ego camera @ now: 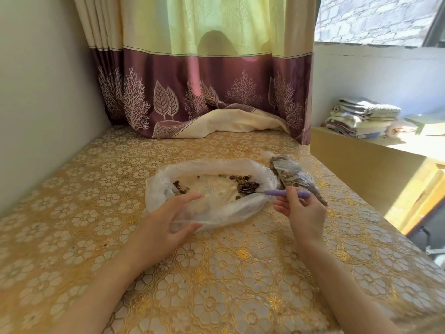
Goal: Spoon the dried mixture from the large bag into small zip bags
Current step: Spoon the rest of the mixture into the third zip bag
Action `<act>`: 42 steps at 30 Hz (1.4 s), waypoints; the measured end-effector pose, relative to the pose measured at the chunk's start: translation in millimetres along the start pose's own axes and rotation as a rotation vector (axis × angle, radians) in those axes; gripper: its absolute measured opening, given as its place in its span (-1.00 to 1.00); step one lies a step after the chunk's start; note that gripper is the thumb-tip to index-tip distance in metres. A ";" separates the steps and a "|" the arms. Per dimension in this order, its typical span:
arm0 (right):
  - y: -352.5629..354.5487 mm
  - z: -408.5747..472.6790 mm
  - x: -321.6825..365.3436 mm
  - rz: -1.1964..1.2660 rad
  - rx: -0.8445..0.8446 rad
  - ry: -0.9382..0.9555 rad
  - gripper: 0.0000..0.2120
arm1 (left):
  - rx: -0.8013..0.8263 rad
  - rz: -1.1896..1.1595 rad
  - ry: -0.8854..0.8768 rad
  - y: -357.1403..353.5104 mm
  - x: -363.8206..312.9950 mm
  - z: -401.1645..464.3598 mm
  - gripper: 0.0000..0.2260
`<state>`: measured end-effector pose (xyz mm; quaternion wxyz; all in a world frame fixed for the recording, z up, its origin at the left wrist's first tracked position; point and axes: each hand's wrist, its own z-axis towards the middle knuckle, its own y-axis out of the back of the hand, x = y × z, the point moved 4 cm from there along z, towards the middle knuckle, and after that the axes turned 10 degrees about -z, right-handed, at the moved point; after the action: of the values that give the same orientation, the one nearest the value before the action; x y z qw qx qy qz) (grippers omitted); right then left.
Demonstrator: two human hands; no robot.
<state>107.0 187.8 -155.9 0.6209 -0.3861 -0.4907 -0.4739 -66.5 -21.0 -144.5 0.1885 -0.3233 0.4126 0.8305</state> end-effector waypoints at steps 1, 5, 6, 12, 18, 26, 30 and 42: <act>0.3 0.8 -2.2 0.030 0.008 -0.043 -0.83 | -0.016 -0.011 0.004 0.6 -0.9 0.6 -0.58; 1.6 0.2 -3.6 0.115 0.038 -0.128 -0.83 | -0.154 -0.087 0.023 7.1 -6.4 2.4 -0.61; 2.1 -0.2 -2.7 0.132 0.043 -0.136 -0.83 | -0.189 -0.104 0.027 9.1 -6.7 2.3 -0.61; 0.3 -4.1 9.5 0.174 0.072 -0.133 -0.80 | -0.273 -0.130 0.102 16.7 -2.8 1.5 -0.57; -12.7 -9.5 42.3 0.254 0.163 -0.044 -0.78 | -0.297 -0.078 0.178 18.4 3.5 2.7 -0.48; -40.3 -33.6 87.0 0.220 0.463 0.207 -0.79 | -0.333 -0.086 0.222 20.8 9.2 2.7 -0.41; -47.8 -39.5 91.6 0.140 0.609 0.333 -0.87 | -0.364 -0.148 0.226 22.0 4.4 3.1 -0.40; -31.1 2.0 65.1 0.206 0.353 0.120 -0.65 | -0.387 -0.159 0.240 27.5 5.3 0.9 -0.03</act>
<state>81.0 168.1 -91.5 0.7522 -0.2904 -0.4862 -0.3369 -86.6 -36.2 -132.3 0.1378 -0.4812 0.2386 0.8322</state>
